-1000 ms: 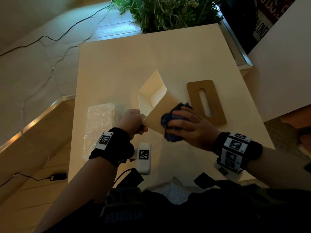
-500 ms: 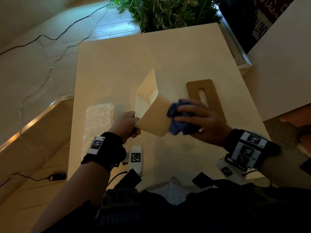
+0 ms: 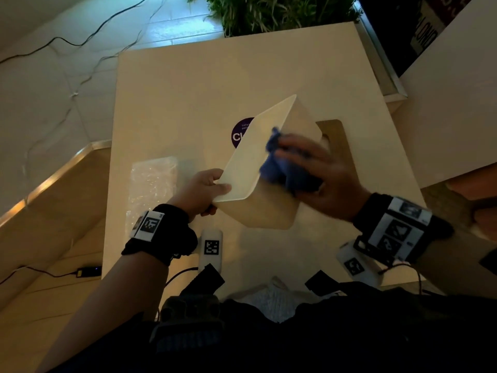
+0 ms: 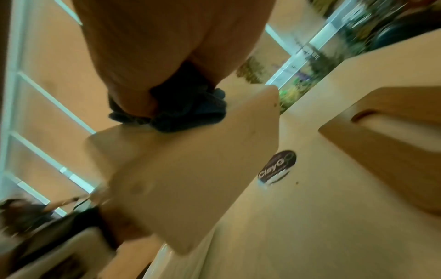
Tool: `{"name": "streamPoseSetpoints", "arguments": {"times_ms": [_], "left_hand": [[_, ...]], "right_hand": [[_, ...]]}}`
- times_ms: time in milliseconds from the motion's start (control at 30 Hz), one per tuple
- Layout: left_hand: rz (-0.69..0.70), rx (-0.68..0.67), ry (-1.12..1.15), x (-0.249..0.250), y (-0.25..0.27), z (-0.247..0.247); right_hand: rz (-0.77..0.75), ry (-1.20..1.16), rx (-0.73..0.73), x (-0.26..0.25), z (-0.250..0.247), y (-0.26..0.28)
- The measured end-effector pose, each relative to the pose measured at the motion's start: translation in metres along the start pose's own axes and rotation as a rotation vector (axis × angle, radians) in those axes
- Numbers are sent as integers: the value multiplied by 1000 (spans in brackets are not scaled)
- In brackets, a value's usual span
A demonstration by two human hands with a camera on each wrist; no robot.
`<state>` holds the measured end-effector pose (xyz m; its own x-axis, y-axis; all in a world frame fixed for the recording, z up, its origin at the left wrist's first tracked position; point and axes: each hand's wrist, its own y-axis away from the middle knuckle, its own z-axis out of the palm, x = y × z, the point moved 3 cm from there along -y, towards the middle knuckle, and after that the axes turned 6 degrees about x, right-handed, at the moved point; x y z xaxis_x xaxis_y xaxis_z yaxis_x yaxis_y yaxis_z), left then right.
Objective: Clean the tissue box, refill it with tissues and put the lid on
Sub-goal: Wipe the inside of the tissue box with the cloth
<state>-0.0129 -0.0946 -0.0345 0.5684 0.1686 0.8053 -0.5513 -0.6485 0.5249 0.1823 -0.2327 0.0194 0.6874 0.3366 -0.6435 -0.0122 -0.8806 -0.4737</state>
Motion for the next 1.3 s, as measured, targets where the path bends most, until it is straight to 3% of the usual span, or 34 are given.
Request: {"name": "streamPoseSetpoints", "arguments": {"times_ms": [100,267,333,467,533,633,733,800,900,933,1067,1167,1233,1300], "left_hand": [[14,-46,-37,0,0,-4],[16,-148,-174,1,1,-7],[7,-144,-205,2,1,-9],[12,-92,-262,4,-6,-25],[15,-87,-274,4,-10,-34],[21,-35,-254,6,-18,-43],[60,209,-300,11,-23,-48],[4,350,-175,9,-17,-45],[-257,264,122,-4,4,-21],[-286,248,183,-10,9,-14],[-221,305,287,-27,10,-7],[-204,246,293,-29,8,-8],[-196,186,304,-28,9,-9],[-191,140,309,-26,10,-9]], "right_hand": [[-88,-35,-93,-2,3,7],[256,86,-26,40,-29,-13],[315,141,-121,46,-41,-25],[432,200,-454,49,-55,-37],[372,222,-473,46,-53,-35],[253,241,-410,42,-40,-23],[213,247,-263,39,-30,-13],[233,256,-144,38,-24,-10],[280,287,-50,31,-18,-6],[265,300,-46,27,-16,-4],[116,207,11,9,-10,0],[50,1,90,3,-11,3],[144,-124,157,9,-19,-3],[332,-180,260,28,-32,-13]]}}
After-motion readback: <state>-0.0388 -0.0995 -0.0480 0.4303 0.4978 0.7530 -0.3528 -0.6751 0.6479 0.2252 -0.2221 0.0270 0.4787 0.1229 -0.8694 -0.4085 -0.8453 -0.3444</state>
